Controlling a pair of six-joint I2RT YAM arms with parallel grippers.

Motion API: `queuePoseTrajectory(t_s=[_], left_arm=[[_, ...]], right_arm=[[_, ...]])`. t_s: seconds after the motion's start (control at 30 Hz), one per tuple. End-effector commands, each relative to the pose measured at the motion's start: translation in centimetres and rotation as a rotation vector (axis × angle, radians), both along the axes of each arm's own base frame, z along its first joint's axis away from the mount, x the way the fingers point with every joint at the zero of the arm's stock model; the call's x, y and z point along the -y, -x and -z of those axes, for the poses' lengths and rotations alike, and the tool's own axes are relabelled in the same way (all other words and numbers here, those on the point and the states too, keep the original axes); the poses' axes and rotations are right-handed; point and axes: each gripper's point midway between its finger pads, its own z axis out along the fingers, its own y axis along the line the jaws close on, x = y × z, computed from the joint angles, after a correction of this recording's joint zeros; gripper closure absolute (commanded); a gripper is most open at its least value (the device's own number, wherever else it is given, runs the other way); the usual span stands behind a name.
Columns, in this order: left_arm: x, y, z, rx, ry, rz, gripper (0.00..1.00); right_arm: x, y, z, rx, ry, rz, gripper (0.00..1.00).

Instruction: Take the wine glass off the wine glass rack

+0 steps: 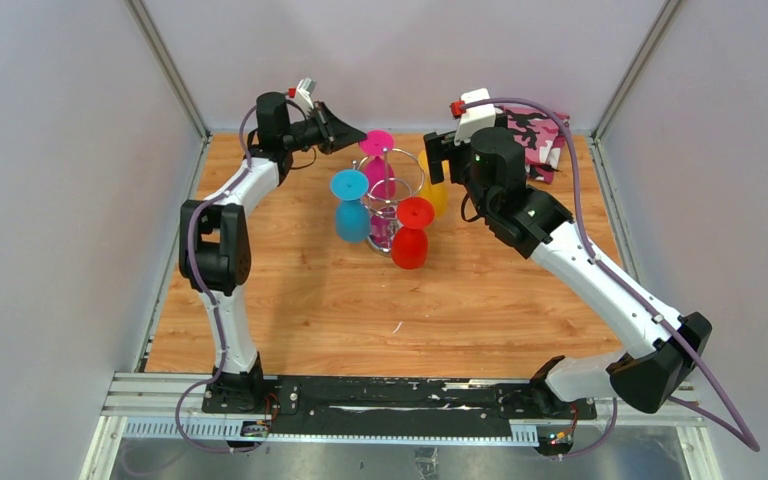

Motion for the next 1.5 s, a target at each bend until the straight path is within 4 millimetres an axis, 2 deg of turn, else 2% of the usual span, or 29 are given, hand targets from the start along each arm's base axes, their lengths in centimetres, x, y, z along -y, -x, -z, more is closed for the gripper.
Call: queuePoseTrajectory(t_s=[0.0, 0.1, 0.23, 0.3, 0.43, 0.53, 0.67, 0.8, 0.9, 1.03, 1.13, 1.3, 1.47], left_arm=[[-0.8, -1.0, -1.5, 0.056, 0.034, 0.004, 0.98], [-1.0, -1.3, -1.3, 0.052, 0.046, 0.004, 0.92], [-0.8, -1.5, -1.5, 0.057, 0.064, 0.016, 0.77], [-0.7, -1.5, -1.7, 0.063, 0.079, 0.025, 0.73], [-0.6, -1.4, -2.2, 0.07, 0.105, 0.032, 0.73], [-0.6, -1.4, -2.3, 0.071, 0.107, 0.034, 0.77], [-0.6, -1.6, -1.7, 0.059, 0.106, 0.034, 0.77], [-0.6, -1.6, -0.9, 0.044, 0.103, 0.031, 0.71], [-0.7, -1.7, -0.7, 0.041, 0.102, 0.024, 0.63], [-0.7, -1.9, -1.1, 0.055, 0.1, 0.019, 0.6], [-0.6, -2.0, -1.4, 0.057, 0.106, 0.026, 0.57], [-0.1, -1.5, -1.9, 0.059, 0.111, 0.048, 0.62], [1.3, -0.6, -1.8, 0.064, 0.106, 0.086, 0.63]], right_arm=[[0.1, -0.4, 0.3, -0.003, -0.015, 0.004, 0.09], [0.1, -0.4, 0.3, -0.002, -0.017, 0.002, 0.09], [0.0, -0.5, 0.5, -0.005, -0.015, -0.003, 0.09], [-0.1, -0.5, 0.6, -0.008, -0.016, -0.004, 0.09], [0.0, -0.7, 0.8, -0.01, -0.015, -0.001, 0.09], [-0.1, -0.7, 0.8, -0.012, -0.018, -0.004, 0.09], [0.0, -0.7, 0.9, -0.014, -0.016, -0.001, 0.09], [0.0, -0.7, 0.9, -0.013, -0.018, -0.006, 0.09], [0.0, -1.0, 1.2, -0.018, -0.005, 0.0, 0.08], [1.9, -2.0, 2.3, -0.06, 0.001, 0.065, 0.07], [2.6, -2.6, 3.2, -0.109, -0.078, 0.049, 0.07], [3.1, -3.2, 4.3, -0.147, -0.133, 0.037, 0.08], [3.0, -3.4, 4.4, -0.153, -0.147, 0.026, 0.09]])
